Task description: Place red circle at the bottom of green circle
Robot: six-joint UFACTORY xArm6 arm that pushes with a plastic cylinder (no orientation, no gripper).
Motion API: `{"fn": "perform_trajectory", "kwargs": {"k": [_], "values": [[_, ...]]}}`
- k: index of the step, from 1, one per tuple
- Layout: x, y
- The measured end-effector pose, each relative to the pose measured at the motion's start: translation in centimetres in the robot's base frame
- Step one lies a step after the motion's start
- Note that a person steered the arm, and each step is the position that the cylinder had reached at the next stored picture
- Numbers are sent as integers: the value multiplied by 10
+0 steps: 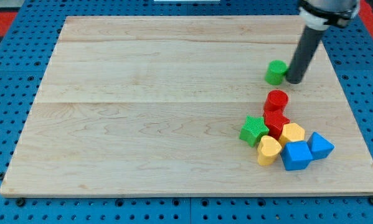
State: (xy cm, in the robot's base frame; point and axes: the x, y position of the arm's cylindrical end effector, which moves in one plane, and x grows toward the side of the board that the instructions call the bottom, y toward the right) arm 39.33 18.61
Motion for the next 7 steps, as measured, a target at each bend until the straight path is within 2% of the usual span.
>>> {"fn": "perform_trajectory", "kwargs": {"k": [1, 2, 3, 5, 7], "values": [[-6, -43], [-29, -79], [-33, -88], [-23, 4], [41, 64]]}}
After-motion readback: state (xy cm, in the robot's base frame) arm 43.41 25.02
